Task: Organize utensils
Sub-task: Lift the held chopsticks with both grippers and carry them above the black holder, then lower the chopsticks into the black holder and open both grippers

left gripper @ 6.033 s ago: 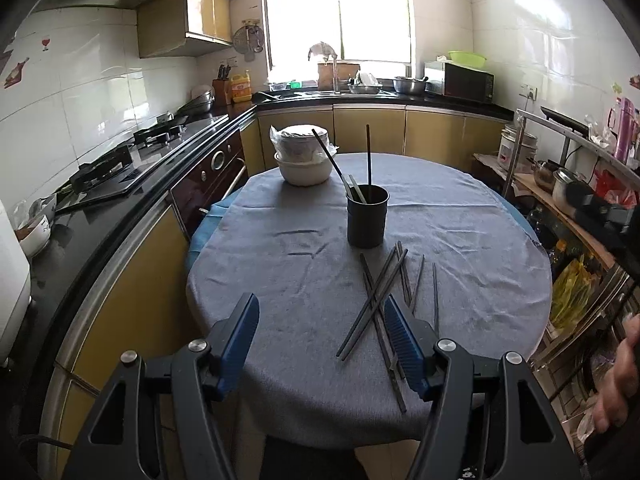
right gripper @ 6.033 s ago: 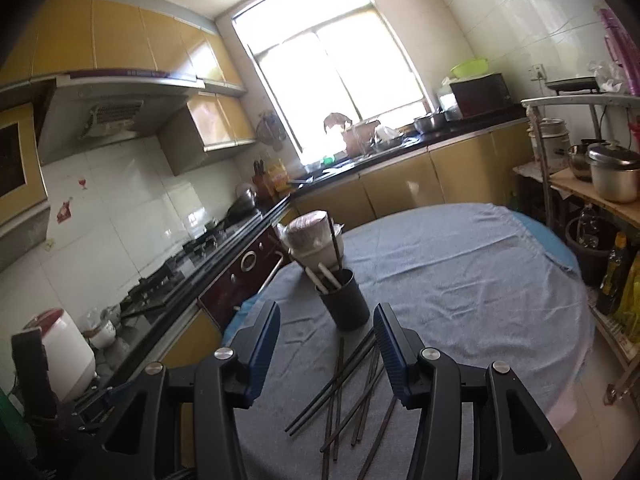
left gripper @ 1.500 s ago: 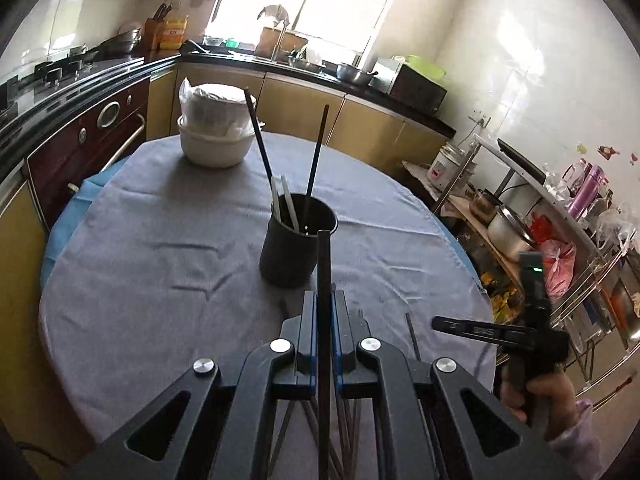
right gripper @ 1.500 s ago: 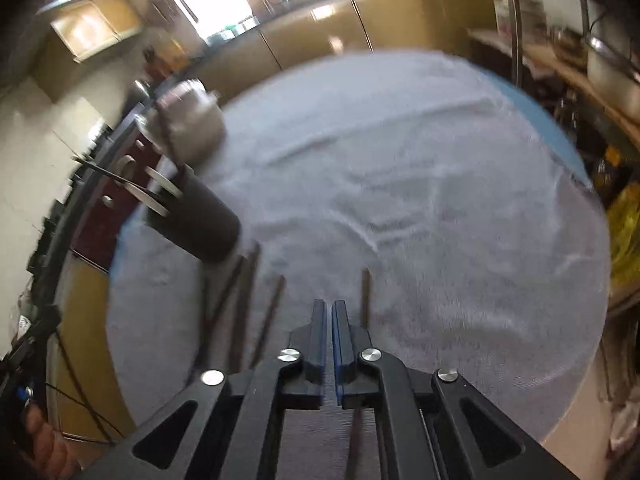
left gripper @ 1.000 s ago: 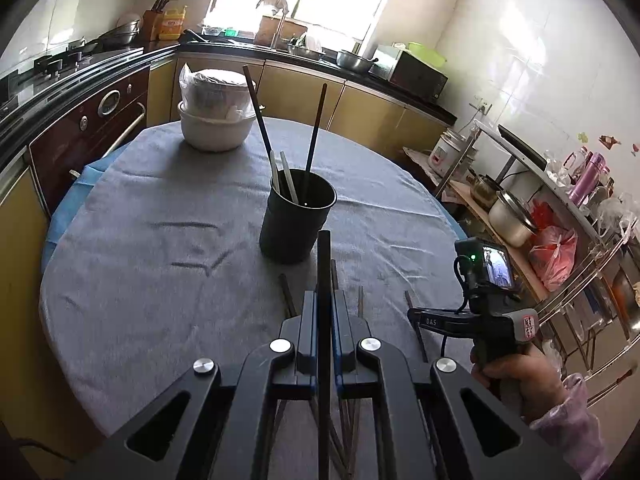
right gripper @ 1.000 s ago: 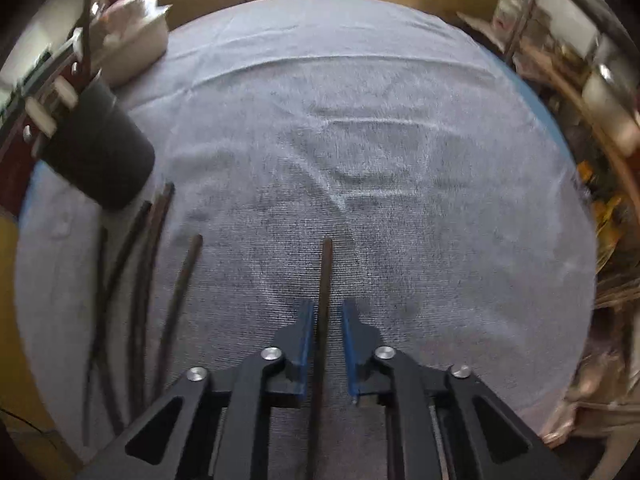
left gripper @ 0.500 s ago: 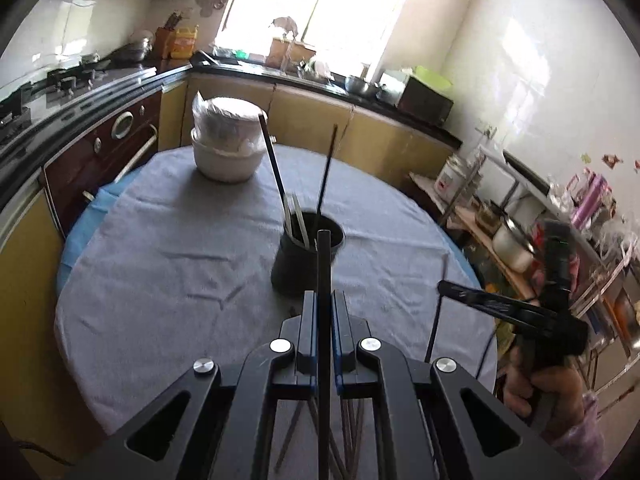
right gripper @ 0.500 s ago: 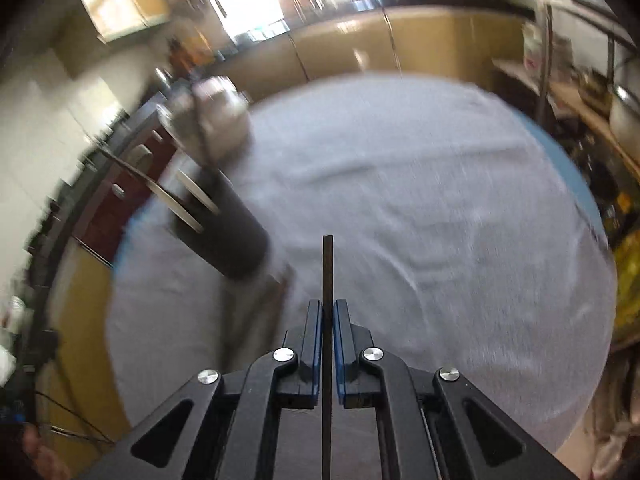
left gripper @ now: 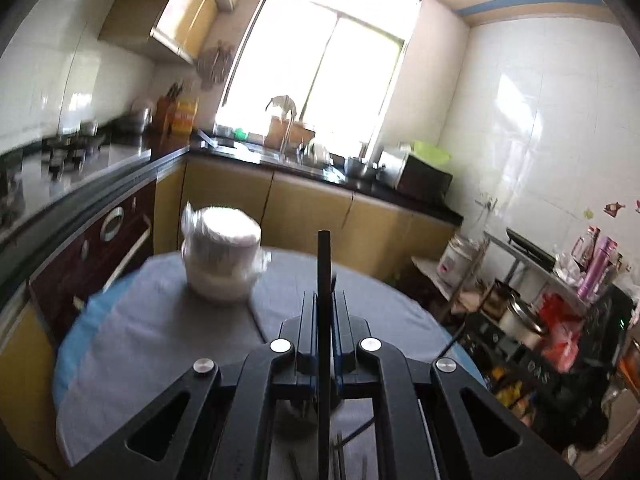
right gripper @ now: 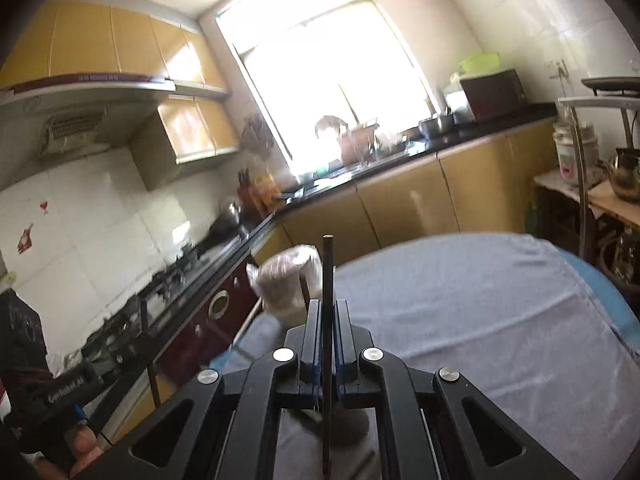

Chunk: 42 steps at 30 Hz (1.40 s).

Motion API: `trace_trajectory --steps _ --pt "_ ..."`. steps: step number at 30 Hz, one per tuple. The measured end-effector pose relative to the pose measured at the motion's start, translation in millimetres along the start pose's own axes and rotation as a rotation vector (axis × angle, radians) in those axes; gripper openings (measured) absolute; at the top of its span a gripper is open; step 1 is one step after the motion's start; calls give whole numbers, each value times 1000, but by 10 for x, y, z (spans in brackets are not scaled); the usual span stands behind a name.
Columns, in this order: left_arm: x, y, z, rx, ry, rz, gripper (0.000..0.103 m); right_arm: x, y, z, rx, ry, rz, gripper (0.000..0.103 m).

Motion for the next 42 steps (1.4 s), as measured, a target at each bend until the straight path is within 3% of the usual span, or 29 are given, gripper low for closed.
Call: trace_trajectory --steps 11,20,29,37,42 --pt "213 -466 -555 178 37 -70 7 -134 -290 -380 98 77 34 6" --pt "93 -817 -316 218 45 -182 7 -16 -573 -28 3 110 62 6" --pt "147 -699 -32 212 10 -141 7 126 -575 304 -108 26 17 7" --pt "282 -639 -153 241 -86 -121 7 194 -484 337 -115 -51 5 8" --pt "165 -715 -168 196 -82 -120 7 121 -454 364 -128 -68 -24 8"
Point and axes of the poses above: each gripper's, at about its wrist camera, not at the fingertips, and y roughly against the way its jaws point, x to its right, z to its underside, the point moved 9 cm from there along -y, roughly the way its jaws point, and after that the axes turned 15 degrees about -z, right-handed, at the moved point
